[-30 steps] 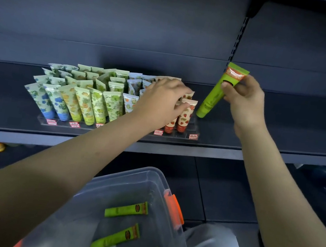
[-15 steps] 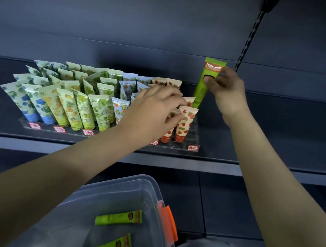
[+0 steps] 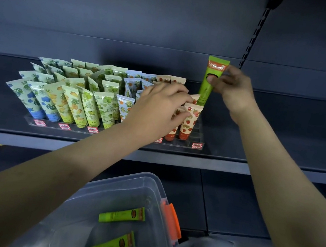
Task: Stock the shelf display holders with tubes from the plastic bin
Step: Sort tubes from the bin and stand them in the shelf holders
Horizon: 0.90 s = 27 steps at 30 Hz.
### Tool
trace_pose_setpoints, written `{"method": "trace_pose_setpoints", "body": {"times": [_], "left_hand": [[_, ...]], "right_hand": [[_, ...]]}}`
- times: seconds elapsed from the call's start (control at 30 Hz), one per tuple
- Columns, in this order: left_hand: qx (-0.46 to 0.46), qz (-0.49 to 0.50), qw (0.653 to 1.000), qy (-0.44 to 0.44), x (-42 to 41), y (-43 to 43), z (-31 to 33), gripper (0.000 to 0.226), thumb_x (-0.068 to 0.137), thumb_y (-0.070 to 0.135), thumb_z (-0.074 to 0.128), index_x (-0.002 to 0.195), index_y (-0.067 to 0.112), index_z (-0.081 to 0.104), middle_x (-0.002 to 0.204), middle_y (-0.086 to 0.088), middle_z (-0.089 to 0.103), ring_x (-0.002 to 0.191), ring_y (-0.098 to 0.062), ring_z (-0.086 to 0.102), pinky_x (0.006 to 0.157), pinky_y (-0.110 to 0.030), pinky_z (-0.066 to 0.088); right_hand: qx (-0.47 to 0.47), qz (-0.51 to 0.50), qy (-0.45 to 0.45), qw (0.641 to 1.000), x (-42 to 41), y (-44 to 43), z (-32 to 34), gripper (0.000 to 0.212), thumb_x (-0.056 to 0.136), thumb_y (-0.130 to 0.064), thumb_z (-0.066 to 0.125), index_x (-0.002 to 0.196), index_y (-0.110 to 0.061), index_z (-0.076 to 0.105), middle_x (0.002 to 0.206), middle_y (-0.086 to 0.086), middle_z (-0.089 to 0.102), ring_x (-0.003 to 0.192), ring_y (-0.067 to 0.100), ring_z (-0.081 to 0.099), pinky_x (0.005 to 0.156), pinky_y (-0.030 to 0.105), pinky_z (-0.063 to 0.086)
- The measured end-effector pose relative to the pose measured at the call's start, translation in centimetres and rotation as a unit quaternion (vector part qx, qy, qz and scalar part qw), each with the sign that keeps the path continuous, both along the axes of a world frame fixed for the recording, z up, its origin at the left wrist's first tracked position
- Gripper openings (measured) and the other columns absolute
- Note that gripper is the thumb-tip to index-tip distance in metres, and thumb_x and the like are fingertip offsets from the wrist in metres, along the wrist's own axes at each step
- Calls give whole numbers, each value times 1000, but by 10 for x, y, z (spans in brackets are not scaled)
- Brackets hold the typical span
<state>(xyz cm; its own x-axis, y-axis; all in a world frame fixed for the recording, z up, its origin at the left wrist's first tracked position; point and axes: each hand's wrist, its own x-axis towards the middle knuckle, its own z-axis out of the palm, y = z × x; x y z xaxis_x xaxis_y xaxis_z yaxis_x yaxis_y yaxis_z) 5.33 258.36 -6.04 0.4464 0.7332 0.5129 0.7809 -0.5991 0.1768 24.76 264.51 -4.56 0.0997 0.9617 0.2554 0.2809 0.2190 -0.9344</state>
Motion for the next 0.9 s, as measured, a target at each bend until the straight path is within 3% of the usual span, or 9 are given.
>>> {"method": "trace_pose_setpoints", "body": {"times": [0.1,0.33,0.47,0.6,0.77,0.9], "left_hand": [[-4,-1,1000,-3,1,-1,0,31,91,34,59,119,22,61,129,3,54,121,-20,47,104,-39,31],[3,-1,1000,-11,-2,-3,2,30,90,34,59,118,23,62,129,4,54,122,-18,46,105,-37,30],[10,3,1000,-22,-6,-3,4,30,90,34,59,118,22,62,126,5,56,122,-18,46,104,-36,30],[10,8,999,-35,-12,-2,8,32,90,35,59,119,22,62,125,6,56,121,-17,47,103,-37,31],[21,21,998,-51,-26,-10,20,32,90,34,59,120,21,62,125,3,57,119,-19,48,102,-38,32],[35,38,997,-53,-46,-26,32,35,91,36,57,122,21,60,128,2,55,122,-21,46,104,-37,30]], "right_hand": [[-10,11,-10,1000,-1,0,-1,22,86,-14,66,106,-22,61,91,-4,68,101,16,64,98,38,49],[-39,14,-47,998,-5,4,-7,21,89,-16,64,108,-24,60,105,1,67,104,17,62,95,36,50],[-50,6,-47,998,-7,3,-1,32,89,-17,63,121,-18,56,105,-2,65,102,14,61,91,32,51],[-35,-57,-67,996,-4,-1,10,48,88,-20,66,133,-17,48,120,4,61,112,17,57,97,32,48],[61,-95,-238,965,-6,-36,38,51,89,-22,63,137,-13,46,138,4,50,126,18,47,102,24,38],[120,-61,-369,919,-25,-78,53,46,87,-23,65,131,-16,53,133,5,53,126,22,43,101,23,30]]}}
